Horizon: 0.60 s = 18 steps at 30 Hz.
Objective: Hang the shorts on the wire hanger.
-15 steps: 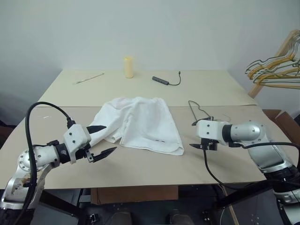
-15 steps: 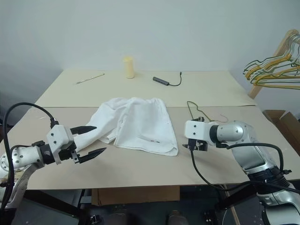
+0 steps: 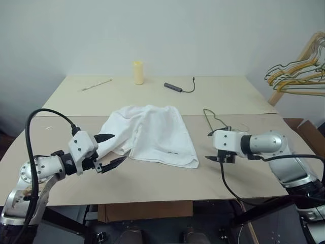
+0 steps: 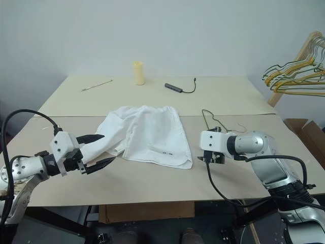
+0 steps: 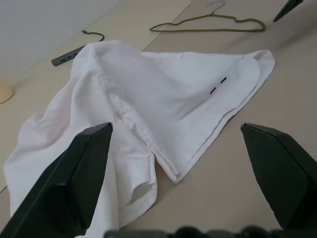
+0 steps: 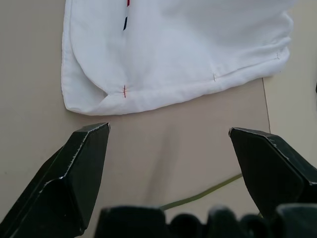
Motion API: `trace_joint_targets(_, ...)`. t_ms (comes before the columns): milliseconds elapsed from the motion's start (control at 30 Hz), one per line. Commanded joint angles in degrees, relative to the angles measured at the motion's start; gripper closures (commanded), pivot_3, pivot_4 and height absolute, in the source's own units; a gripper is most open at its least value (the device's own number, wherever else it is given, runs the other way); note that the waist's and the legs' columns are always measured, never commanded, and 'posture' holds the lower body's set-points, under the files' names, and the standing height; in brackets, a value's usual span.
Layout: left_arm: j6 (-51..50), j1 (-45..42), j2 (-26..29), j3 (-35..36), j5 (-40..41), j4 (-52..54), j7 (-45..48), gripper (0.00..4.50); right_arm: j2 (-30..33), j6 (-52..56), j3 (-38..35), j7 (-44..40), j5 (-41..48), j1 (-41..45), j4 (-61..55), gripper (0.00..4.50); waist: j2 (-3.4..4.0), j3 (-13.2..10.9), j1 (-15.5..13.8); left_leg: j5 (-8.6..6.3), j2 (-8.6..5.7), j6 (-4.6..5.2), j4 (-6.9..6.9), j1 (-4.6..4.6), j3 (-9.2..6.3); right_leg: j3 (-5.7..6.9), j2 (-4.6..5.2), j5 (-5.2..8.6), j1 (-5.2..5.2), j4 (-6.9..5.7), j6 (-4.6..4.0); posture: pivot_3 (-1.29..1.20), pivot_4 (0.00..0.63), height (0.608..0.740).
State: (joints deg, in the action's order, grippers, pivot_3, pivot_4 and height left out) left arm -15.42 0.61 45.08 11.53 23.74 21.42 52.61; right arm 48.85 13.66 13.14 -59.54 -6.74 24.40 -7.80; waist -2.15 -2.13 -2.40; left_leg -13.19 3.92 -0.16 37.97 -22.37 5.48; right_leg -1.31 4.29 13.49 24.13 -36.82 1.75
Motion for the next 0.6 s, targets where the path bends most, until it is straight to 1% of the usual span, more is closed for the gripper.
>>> trace_joint_targets(33, -0.93, -0.37, -0.55, 0.01, 2.7, 2.06, 0.88, 0.0, 0.28, 2.28, -1.32, 0.65, -0.34, 1.03, -2.42, 0.02, 0.0, 0.0, 0.13, 0.0, 0.0, 0.0, 0.0, 0.0, 0.0, 0.0, 0.0, 0.0, 0.0, 0.0, 0.0, 0.07, 0.0, 0.74)
trace_joint_targets(200, -1.43, -4.44, -3.57, -5.09, 4.24, -0.44, 2.93, 0.0, 0.46, 4.3, -3.87, 3.31, -0.24, -1.52, -5.14, 0.02, 0.0, 0.0, 0.16, 0.0, 0.0, 0.0, 0.0, 0.0, 0.0, 0.0, 0.0, 0.01, -0.01, 0.0, 0.01, 0.04, 0.0, 0.74)
trace_joint_targets(267, -0.96, -7.41, -5.11, -8.93, 2.05, -2.49, 3.23, 0.0, 0.74, 4.71, -4.36, 4.18, -0.46, -2.53, -5.85, 0.02, 0.0, 0.0, 0.06, 0.0, -0.03, -0.01, 0.03, -0.01, 0.0, 0.0, 0.01, -0.01, -0.06, 0.01, 0.01, 0.03, 0.0, 0.74)
trace_joint_targets(400, -1.45, -14.68, -9.96, -18.22, -1.69, -7.69, 4.52, 0.0, 0.77, 5.61, -5.44, 5.69, -0.65, -3.5, -6.91, 0.02, -0.01, 0.03, 0.6, 0.02, -0.06, 0.0, 0.12, -0.02, 0.0, -0.02, -0.01, -0.03, -0.1, 0.02, 0.04, 0.0, 0.0, 0.74)
trace_joint_targets(500, -1.49, -19.91, -13.7, -25.61, -8.1, -12.58, 3.21, 0.0, 0.66, 6.12, -6.33, 7.2, -1.02, -3.48, -7.31, 0.02, -0.01, 0.03, 1.67, 0.02, -0.07, 0.0, 0.14, -0.03, -0.03, -0.04, -0.03, -0.07, -0.1, 0.01, 0.02, -0.02, 0.0, 0.74)
trace_joint_targets(600, -2.55, -23.93, -17.05, -30.99, -14.66, -16.72, -0.2, 0.0, 0.6, 6.8, -6.84, 8.31, -1.11, -3.8, -8.01, 0.02, -0.02, 0.04, 2.49, 0.02, -0.1, 0.01, 0.17, -0.08, -0.1, -0.05, -0.05, -0.1, -0.11, 0.03, 0.01, -0.04, 0.0, 0.74)
